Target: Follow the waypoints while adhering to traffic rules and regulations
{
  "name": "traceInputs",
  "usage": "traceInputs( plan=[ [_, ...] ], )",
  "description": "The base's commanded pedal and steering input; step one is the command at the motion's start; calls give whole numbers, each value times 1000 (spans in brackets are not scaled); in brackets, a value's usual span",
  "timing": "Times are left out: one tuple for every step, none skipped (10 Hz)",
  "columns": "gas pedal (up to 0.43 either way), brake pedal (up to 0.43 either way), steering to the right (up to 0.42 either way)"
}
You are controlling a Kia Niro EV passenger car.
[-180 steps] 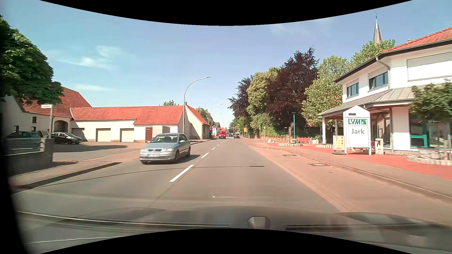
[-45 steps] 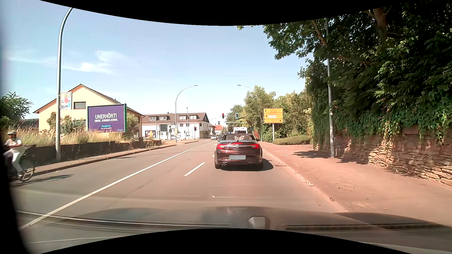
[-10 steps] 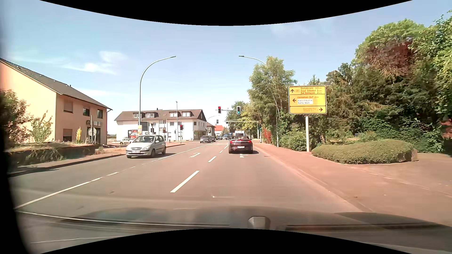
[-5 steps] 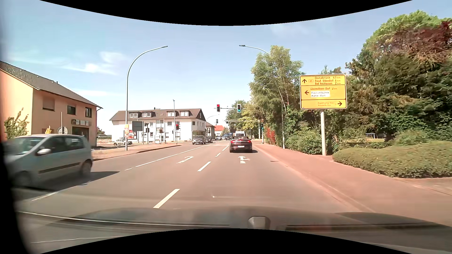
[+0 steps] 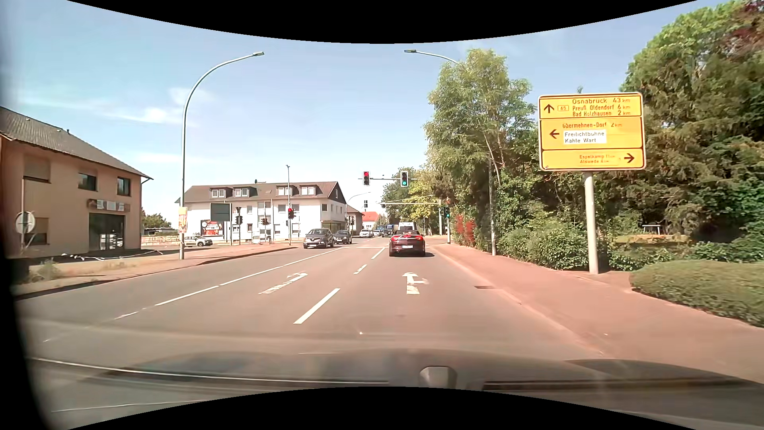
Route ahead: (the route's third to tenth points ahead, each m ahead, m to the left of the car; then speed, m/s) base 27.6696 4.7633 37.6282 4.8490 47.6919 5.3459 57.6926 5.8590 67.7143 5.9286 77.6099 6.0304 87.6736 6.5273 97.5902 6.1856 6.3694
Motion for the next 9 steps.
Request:
traceInputs(
  plan=[
    [0,6,-1],
    [0,6,-1],
    [0,6,-1],
    [0,6,-1],
    [0,6,-1],
    [0,6,0],
    [0,6,0],
    [0,6,0],
    [0,6,0]
  ],
)
